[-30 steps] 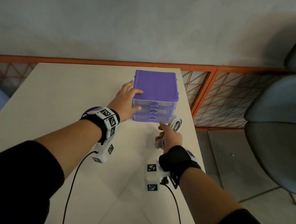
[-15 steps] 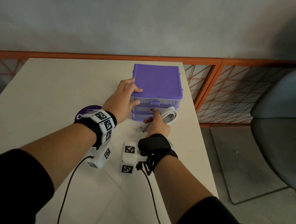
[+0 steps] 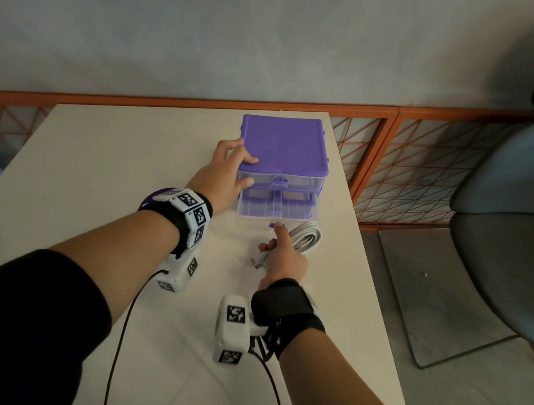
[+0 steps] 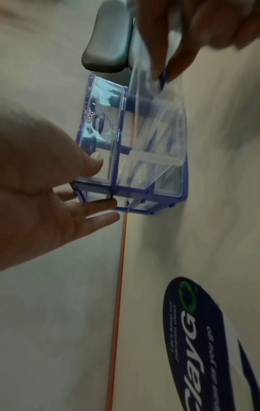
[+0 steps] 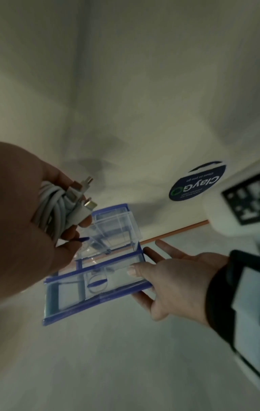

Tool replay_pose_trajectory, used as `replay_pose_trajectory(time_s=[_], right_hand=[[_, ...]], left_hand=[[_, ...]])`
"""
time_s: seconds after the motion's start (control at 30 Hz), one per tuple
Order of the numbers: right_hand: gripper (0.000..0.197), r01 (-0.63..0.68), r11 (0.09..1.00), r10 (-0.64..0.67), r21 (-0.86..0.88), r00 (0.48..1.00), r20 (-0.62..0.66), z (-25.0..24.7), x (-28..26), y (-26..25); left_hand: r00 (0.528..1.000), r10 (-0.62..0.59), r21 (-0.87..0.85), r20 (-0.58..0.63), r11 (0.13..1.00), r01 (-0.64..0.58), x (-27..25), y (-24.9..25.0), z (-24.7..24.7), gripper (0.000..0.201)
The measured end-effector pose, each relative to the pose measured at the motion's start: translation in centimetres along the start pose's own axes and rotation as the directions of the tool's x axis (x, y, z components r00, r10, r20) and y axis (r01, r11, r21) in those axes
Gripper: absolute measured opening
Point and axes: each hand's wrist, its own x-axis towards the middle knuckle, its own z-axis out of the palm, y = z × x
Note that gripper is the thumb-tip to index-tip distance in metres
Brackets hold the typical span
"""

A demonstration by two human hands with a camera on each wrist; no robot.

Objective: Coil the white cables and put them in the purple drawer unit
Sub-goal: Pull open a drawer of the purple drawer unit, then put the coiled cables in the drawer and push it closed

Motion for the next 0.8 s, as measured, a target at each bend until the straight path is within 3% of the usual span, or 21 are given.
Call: replay_pose_trajectory(time_s=[0.33,0.47,0.53,0.6,0.7,0.77,0.8], right_hand=[[0.028,0.092,0.995,-0.093,-0.025,0.995,-0.027,-4.2,-2.8,0.6],[0.039,0.338,0.928,-0.346,-0.153,0.938,-0.028,-4.7,-3.1,-1.3],[0.046,0.528,0.771,-0.534,-0.356,0.841,0.092,-3.8,-2.9,-3.2],[0.047,0.623,0.533,-0.574,-0.573,0.763,0.297,-2.3,-2.8,-5.8],[0.047,0.599,0.026,-0.356,-0.800,0.753,0.553,0.0,-2.1,-9.0],[0.047,0.548,-0.282,-0.230,-0.788,0.759,0.610,1.5,-1.0,-9.8],[0.048,0.523,-0.381,-0.183,-0.763,0.766,0.617,2.2,-0.4,-9.9]], left_hand=[[1.000,0.001,-0.035,-0.020,0.999,-0.001,-0.1,0.2,0.3,0.039],[1.000,-0.007,-0.039,-0.018,0.999,0.007,-0.1,0.2,0.2,0.038],[1.000,-0.008,-0.050,-0.011,0.999,0.008,-0.1,0.2,0.2,0.037],[1.000,-0.022,-0.059,-0.005,0.998,0.021,0.0,0.3,0.1,0.037],[1.000,-0.020,-0.074,0.004,0.997,0.020,0.0,0.3,-0.1,0.037],[1.000,-0.023,-0.063,0.001,0.998,0.023,0.0,0.3,0.0,0.038],[1.000,-0.024,-0.059,0.001,0.998,0.024,0.1,0.3,0.0,0.039]])
